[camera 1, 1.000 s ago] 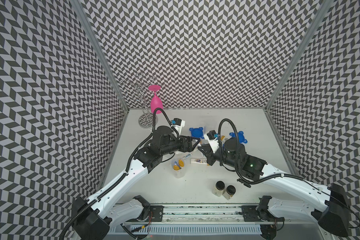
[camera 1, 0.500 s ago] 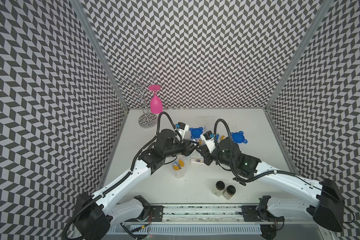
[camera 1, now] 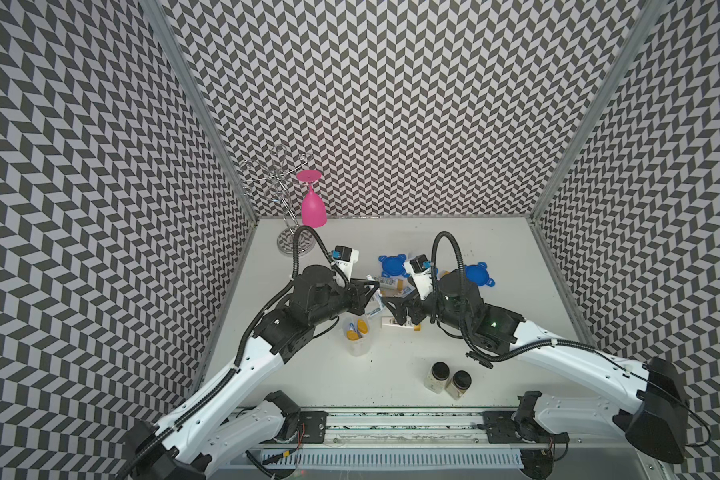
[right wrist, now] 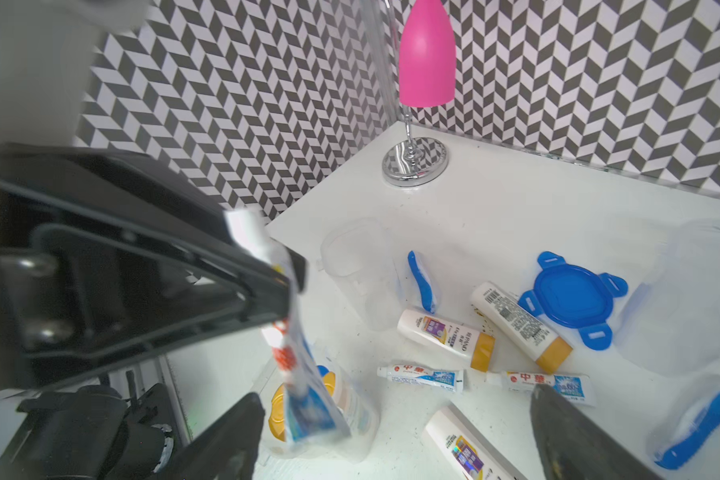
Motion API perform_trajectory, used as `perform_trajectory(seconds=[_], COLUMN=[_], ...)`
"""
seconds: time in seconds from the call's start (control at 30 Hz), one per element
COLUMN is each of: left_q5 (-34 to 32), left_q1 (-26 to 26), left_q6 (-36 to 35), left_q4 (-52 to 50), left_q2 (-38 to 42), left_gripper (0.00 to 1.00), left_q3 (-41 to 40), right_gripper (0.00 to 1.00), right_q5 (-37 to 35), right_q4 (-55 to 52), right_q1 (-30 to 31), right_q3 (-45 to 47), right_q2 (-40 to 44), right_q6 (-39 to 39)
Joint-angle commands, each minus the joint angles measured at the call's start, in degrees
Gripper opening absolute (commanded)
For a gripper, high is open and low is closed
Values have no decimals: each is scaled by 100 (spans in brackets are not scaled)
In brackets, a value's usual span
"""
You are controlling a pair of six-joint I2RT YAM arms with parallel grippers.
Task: Pack away toiletry kits
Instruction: Place the toiletry item into the container.
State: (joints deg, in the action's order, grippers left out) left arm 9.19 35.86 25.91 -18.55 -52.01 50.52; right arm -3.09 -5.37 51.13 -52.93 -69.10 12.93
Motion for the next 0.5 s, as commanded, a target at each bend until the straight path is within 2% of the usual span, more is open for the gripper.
perform_trajectory(seconds=[0.0, 0.1, 0.2, 0.3, 0.47], left_q5=[-1298, -1869, -2093, -2234, -2700], left_q1=[26, 95, 153, 327, 764], left_q6=[-427, -701, -805, -757, -475], left_q4=[-635, -898, -1010, -955, -744], left_q2=[457, 627, 691, 736, 781], left_gripper=[0, 0, 0, 0, 0], left_q3=[-126, -177, -302, -472, -809], right_gripper=[99, 98, 98, 98, 99], right_q5=[-482, -639, -838, -481, -73], right_q4=[-399, -995, -1846, -1973, -1900], right_q1=[-432, -1108, -1860, -2501, -3031], right_q3=[34, 37, -110, -64, 10], right_q2=[349, 348, 16, -304, -781], right_q6=[395, 704, 903, 896, 895])
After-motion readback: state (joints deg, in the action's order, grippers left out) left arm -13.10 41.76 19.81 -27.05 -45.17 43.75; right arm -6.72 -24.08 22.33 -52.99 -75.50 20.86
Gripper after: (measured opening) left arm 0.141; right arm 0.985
